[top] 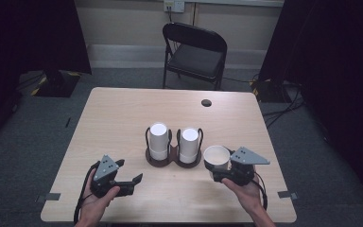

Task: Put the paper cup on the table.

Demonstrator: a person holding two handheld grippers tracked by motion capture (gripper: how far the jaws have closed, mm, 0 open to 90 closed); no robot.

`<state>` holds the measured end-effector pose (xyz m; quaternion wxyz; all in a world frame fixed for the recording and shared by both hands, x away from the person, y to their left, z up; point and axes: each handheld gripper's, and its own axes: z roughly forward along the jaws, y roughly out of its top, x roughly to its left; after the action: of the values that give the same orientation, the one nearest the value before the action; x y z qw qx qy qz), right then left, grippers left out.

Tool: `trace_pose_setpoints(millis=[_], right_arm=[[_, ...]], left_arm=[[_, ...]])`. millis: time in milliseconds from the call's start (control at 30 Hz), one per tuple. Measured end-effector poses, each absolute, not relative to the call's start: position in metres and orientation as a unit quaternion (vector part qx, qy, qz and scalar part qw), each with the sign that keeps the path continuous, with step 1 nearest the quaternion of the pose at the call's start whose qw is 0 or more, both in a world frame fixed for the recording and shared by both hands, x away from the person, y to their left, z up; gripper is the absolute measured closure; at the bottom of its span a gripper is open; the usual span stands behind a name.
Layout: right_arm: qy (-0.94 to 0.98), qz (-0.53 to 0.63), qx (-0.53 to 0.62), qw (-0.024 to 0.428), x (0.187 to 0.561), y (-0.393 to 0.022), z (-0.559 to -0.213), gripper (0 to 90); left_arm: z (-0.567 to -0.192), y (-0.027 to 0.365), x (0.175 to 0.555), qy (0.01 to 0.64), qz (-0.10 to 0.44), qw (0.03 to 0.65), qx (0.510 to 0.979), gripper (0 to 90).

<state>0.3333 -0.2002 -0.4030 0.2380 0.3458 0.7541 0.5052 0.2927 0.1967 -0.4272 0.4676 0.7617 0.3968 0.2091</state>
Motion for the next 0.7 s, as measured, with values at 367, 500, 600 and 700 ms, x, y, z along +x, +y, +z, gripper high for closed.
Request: trace_pose_setpoints(millis=[367, 500, 600, 700], right_arm=[[0.721, 0.504, 0.399, 0.258, 0.368, -0.229, -0.397, 23.1], [0.716, 0.501, 0.407, 0.265, 0.381, -0.23, -0.395, 23.1], [0.713, 0.497, 0.415, 0.269, 0.391, -0.232, -0.394, 23.1], [0.706, 0.498, 0.427, 0.267, 0.403, -0.234, -0.396, 23.1]], left_arm=[[-0.431, 0.191, 0.29, 0.38, 0.214, 0.47, 0.768, 16.8], [-0.43, 0.191, 0.291, 0.379, 0.21, 0.471, 0.768, 17.4], [-0.43, 0.191, 0.29, 0.379, 0.211, 0.473, 0.767, 17.4], [-0.43, 0.19, 0.291, 0.381, 0.208, 0.472, 0.767, 17.6]])
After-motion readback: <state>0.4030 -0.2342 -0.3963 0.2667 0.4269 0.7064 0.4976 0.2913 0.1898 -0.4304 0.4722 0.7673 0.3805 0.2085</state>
